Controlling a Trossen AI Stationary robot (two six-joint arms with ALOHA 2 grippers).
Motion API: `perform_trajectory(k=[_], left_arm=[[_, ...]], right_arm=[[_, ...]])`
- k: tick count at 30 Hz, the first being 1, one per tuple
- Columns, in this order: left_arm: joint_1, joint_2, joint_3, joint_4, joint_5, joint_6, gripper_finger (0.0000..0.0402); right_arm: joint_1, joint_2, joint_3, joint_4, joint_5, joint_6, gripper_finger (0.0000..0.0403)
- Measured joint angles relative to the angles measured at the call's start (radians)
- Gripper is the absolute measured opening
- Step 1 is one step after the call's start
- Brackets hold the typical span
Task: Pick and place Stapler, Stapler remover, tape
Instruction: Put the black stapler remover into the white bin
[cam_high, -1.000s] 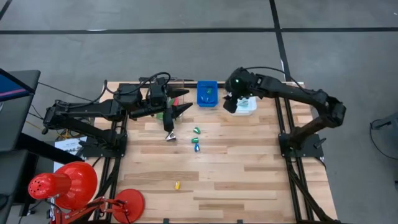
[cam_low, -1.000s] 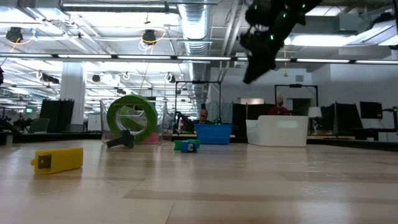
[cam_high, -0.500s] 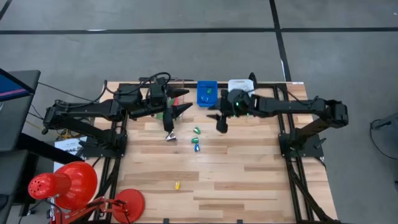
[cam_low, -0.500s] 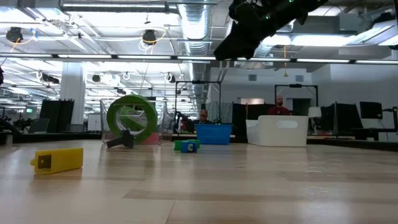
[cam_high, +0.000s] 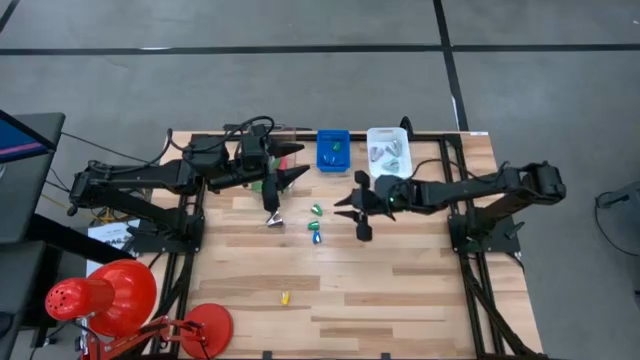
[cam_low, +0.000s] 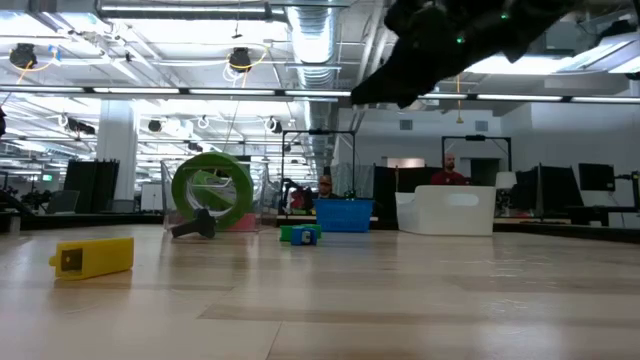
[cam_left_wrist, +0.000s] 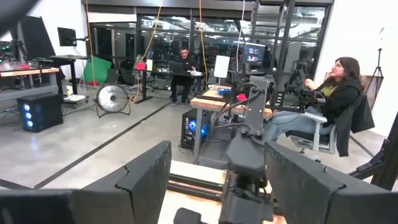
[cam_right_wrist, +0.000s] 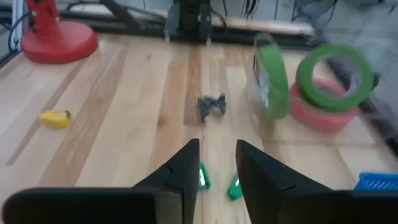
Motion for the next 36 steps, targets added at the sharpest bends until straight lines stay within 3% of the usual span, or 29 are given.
perform_trajectory(k=[4,12,36], left_arm=[[0.000,0.000,0.000,0.000,0.000,0.000,0.0245],[0.000,0.000,0.000,0.001,0.000,0.000,0.0245],[0.000,0.000,0.000,0.008,0.000,0.000,0.0245]], right_arm=[[0.036,-0.041,-0.079,0.062,0.051,-0.003,0.0069],[0.061,-0.153,-0.262,0.124,0.053,-0.003,0.0004],[0.071,-0.674,-0.670,0.122,0.019,0.085,0.0001]])
